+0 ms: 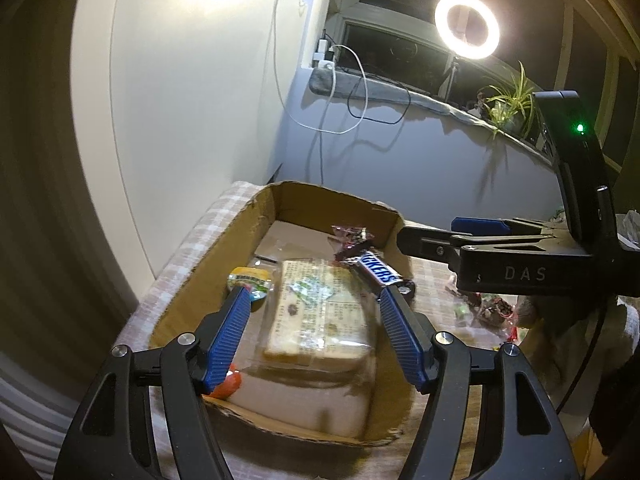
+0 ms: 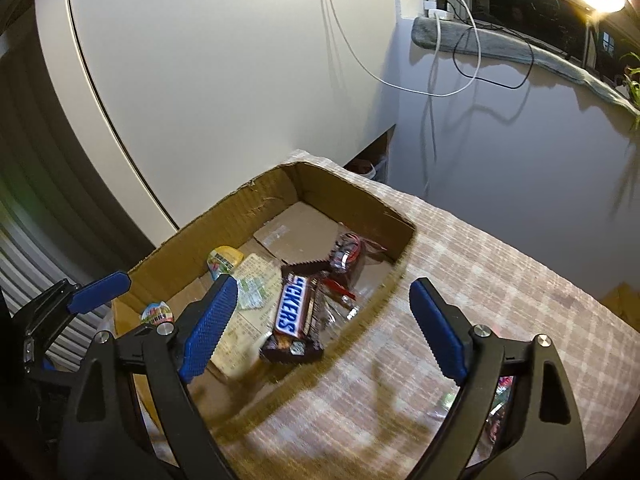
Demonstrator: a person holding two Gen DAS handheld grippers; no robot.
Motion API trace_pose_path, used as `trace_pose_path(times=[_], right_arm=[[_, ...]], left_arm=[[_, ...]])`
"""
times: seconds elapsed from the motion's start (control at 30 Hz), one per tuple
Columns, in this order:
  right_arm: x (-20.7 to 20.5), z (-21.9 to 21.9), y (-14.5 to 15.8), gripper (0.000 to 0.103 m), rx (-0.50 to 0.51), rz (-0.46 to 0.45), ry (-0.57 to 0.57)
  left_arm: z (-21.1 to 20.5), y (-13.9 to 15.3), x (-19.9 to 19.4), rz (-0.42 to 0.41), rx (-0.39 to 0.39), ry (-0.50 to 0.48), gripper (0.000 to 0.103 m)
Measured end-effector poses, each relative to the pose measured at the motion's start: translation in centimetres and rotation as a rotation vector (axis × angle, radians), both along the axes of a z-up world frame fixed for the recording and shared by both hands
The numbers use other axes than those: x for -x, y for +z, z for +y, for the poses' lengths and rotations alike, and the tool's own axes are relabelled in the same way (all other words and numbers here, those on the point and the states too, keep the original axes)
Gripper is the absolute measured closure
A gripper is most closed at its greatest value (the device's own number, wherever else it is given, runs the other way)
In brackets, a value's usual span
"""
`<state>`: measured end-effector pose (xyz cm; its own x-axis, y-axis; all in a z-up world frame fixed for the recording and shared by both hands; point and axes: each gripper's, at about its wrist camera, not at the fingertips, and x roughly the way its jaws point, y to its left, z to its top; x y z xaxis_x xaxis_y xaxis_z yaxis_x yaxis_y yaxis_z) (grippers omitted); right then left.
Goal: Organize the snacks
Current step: 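Drop the Snickers bar into the box with the right tool while the left tool drops the yellow packet, then move both tools back over the snack pile on the table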
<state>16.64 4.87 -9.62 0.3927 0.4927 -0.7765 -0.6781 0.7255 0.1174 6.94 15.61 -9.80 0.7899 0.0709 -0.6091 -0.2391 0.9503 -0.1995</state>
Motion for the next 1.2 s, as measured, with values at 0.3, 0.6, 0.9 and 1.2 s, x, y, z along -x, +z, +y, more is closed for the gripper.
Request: trace_pose_path(times=[0.3, 0.6, 0.9, 1.2], right_arm=[[0.3, -4.8, 0.6, 0.013, 0.002, -0.006, -0.061], [0.0, -12.4, 0.1, 0.013, 0.036, 0.011, -0.168], [-0.7, -18.2, -1.7, 0.013, 0.062, 0.071, -0.237], [0.2, -20.8, -3.9, 0.013, 0.076, 0.138, -0.213]], left_arm=[[-3.0, 0.5, -0.2, -0.002, 0.0, -0.061, 0.036], [-7.4, 0.0, -1.2, 0.014, 0.014, -0.177, 0.036], [-12.4, -1.4, -2.3, 0.065, 0.037, -0.315, 0.036], [-17.0, -3.6, -3.5, 0.145, 0.054, -0.441, 0.04]])
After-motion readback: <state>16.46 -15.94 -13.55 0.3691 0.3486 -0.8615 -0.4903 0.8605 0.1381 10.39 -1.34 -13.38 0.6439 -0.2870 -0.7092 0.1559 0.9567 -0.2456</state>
